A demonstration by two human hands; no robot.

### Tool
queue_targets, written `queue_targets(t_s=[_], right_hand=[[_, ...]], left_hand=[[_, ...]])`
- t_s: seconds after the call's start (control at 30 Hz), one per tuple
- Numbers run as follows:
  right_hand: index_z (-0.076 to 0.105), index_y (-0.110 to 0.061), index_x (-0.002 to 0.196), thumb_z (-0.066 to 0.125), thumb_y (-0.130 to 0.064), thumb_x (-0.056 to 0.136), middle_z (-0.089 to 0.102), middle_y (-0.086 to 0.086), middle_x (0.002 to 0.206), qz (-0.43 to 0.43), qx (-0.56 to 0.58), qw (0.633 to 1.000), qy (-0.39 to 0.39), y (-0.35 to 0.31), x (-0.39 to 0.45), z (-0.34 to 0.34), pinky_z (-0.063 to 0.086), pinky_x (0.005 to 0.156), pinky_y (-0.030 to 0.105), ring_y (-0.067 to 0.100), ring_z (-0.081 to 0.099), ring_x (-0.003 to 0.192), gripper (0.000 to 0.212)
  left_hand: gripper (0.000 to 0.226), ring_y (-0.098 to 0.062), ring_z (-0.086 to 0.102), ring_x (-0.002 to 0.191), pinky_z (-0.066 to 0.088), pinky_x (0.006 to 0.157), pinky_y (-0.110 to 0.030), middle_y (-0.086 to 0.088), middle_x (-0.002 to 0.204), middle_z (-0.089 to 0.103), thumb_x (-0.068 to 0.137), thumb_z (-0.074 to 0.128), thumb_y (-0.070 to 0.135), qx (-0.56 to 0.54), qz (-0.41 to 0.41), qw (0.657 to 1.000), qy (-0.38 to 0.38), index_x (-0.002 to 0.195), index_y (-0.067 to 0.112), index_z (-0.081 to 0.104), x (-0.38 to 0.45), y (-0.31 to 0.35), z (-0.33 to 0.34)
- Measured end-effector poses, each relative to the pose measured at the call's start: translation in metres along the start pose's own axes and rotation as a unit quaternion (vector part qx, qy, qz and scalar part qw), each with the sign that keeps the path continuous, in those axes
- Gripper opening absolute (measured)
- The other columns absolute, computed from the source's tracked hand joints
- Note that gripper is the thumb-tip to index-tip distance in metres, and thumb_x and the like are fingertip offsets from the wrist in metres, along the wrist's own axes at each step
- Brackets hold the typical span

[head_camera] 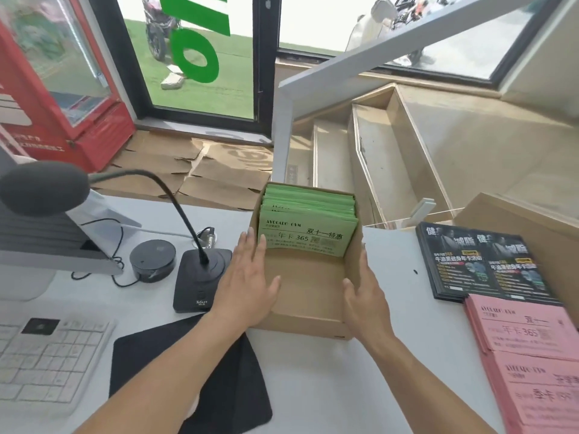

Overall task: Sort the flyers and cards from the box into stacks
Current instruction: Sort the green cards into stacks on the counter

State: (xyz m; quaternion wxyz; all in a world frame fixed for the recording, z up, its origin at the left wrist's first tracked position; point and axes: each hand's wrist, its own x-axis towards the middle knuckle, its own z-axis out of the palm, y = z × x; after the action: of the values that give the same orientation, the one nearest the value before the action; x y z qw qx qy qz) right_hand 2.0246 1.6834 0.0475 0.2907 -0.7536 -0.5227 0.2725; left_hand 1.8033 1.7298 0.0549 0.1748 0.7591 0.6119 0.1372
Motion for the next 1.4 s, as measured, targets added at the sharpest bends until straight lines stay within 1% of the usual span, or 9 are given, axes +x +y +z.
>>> queue_targets(t_s=[0.1,0.2,0.5,0.6,0.7,0.83,1.1,1.27,1.4], right_hand=[[-0.004,-0.026,0.161,0.052,-0.032,0.099,0.016,-0.002,0.167,0.015,-0.129,0.991,-0.015,-0.007,0.008,0.001,0.034,0.113,0.04,0.023,0.032,0.147,0.084],[-0.006,-0.016,0.161,0.054,-0.037,0.095,-0.007,0.004,0.169,-0.06,-0.336,0.94,0.028,-0.022,0.03,0.001,0.006,0.126,0.044,0.028,0.003,0.155,0.091],[-0.002,-0.014,0.161,0.049,-0.019,0.094,-0.009,0.004,0.169,-0.146,-0.389,0.908,-0.057,-0.055,0.111,0.031,-0.002,0.126,0.044,0.025,-0.009,0.156,0.085],[0.019,-0.015,0.159,0.048,-0.013,0.093,0.015,0.004,0.168,-0.175,-0.385,0.906,0.0,-0.04,0.094,0.038,0.001,0.126,0.045,0.024,0.009,0.156,0.072],[0.056,-0.025,0.133,0.052,-0.004,0.086,0.065,-0.002,0.128,-0.203,-0.342,0.917,0.043,-0.036,0.087,0.034,0.021,0.121,0.039,0.023,0.054,0.125,0.052],[0.056,-0.03,0.127,0.048,0.002,0.087,0.068,-0.006,0.119,-0.164,-0.306,0.936,-0.054,-0.044,0.082,0.03,0.046,0.088,0.036,0.022,0.061,0.11,0.052],[0.055,-0.039,0.124,0.054,-0.003,0.089,0.069,-0.013,0.11,-0.271,-0.34,0.901,-0.01,-0.071,0.053,-0.026,0.045,0.064,0.033,0.019,0.068,0.092,0.051],[0.056,-0.041,0.113,0.062,-0.013,0.091,0.068,-0.018,0.094,-0.364,-0.36,0.858,-0.046,-0.076,0.005,-0.11,0.04,0.049,0.031,0.015,0.065,0.071,0.036],[0.057,-0.04,0.11,0.056,-0.02,0.096,0.067,-0.021,0.094,-0.293,-0.327,0.893,-0.103,-0.043,-0.025,-0.159,0.047,0.06,0.034,0.009,0.062,0.076,0.024]], left_hand=[[0.093,-0.027,-0.021,0.154,-0.005,0.126,-0.037,-0.016,0.165,-0.024,0.101,0.046,0.049,0.064,-0.013,0.998,-0.022,0.159,0.013,-0.018,0.01,0.004,-0.004],[0.098,-0.032,-0.023,0.153,-0.003,0.127,-0.045,-0.019,0.164,-0.024,0.098,0.041,0.06,0.107,-0.03,0.994,-0.022,0.158,0.012,-0.021,0.016,0.005,0.001],[0.097,-0.023,-0.019,0.154,-0.002,0.127,-0.047,-0.001,0.167,-0.022,0.097,0.04,0.065,0.06,-0.087,0.994,0.01,0.159,0.016,-0.017,0.017,0.012,0.006],[0.096,-0.022,-0.019,0.154,-0.002,0.127,-0.046,0.001,0.167,-0.022,0.097,0.041,0.062,0.067,-0.092,0.993,0.017,0.159,0.017,-0.017,0.017,0.012,0.006],[0.096,-0.022,-0.017,0.155,0.001,0.127,-0.047,0.001,0.167,-0.021,0.097,0.043,0.058,0.07,-0.094,0.993,0.017,0.159,0.017,-0.018,0.02,0.011,0.009],[0.096,-0.021,-0.016,0.155,0.0,0.127,-0.045,0.002,0.168,-0.02,0.098,0.043,0.055,0.067,-0.099,0.993,0.021,0.157,0.018,-0.024,0.02,0.012,0.009],[0.105,-0.001,-0.01,0.153,0.005,0.128,-0.043,0.004,0.169,0.006,0.096,0.062,0.041,-0.12,-0.003,0.978,0.172,0.155,0.037,-0.025,0.006,0.017,-0.002],[0.116,-0.019,0.063,0.119,0.044,0.105,-0.023,0.009,0.109,0.071,0.074,0.088,0.011,-0.38,0.095,0.906,0.16,0.15,0.061,0.015,-0.023,0.042,-0.025],[0.099,-0.008,0.062,0.072,0.055,0.071,-0.027,0.009,0.073,0.059,0.074,0.088,0.003,-0.472,0.111,0.874,0.025,0.143,0.055,0.039,-0.054,0.085,-0.016]])
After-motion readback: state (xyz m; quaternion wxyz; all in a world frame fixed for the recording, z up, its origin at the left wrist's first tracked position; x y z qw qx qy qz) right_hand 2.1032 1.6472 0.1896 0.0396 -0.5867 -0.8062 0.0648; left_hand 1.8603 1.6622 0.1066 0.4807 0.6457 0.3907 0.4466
